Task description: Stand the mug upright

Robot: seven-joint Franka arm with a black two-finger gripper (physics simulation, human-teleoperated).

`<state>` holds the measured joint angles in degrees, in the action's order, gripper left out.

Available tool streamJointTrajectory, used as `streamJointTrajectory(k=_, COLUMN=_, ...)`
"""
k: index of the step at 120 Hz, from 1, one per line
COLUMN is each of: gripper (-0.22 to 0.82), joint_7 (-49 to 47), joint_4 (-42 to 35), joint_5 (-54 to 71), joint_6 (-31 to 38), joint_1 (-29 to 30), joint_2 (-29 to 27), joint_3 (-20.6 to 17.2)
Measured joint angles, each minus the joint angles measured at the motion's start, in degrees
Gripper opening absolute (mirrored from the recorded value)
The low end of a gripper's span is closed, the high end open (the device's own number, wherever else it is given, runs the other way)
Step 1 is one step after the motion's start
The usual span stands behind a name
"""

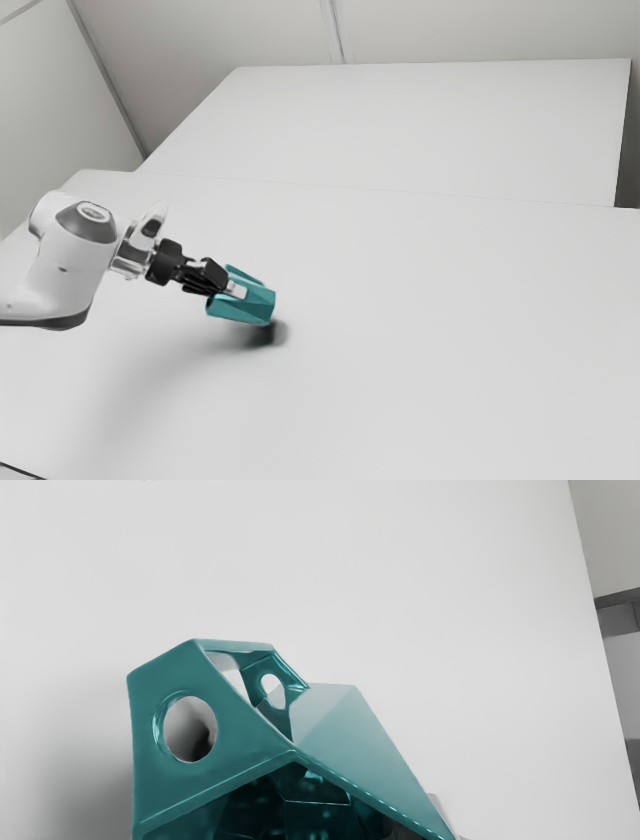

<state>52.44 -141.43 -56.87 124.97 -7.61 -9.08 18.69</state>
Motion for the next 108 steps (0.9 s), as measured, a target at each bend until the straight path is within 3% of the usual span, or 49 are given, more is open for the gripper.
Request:
streamJointTrajectory(k=55, gripper=-0.18, joint_7=-24.09, joint_4=4.13, joint_5=42.18, joint_6=2.39, joint_1=-0.10, joint_2=-1.68, joint_3=-8.23)
streamJointTrajectory(k=108, gripper=-0.18, joint_7=-45.07, joint_4=5.84, joint_5=57.39, joint_6=2.76, joint_1=-0.71, joint_2=2.45, joint_3=-10.43)
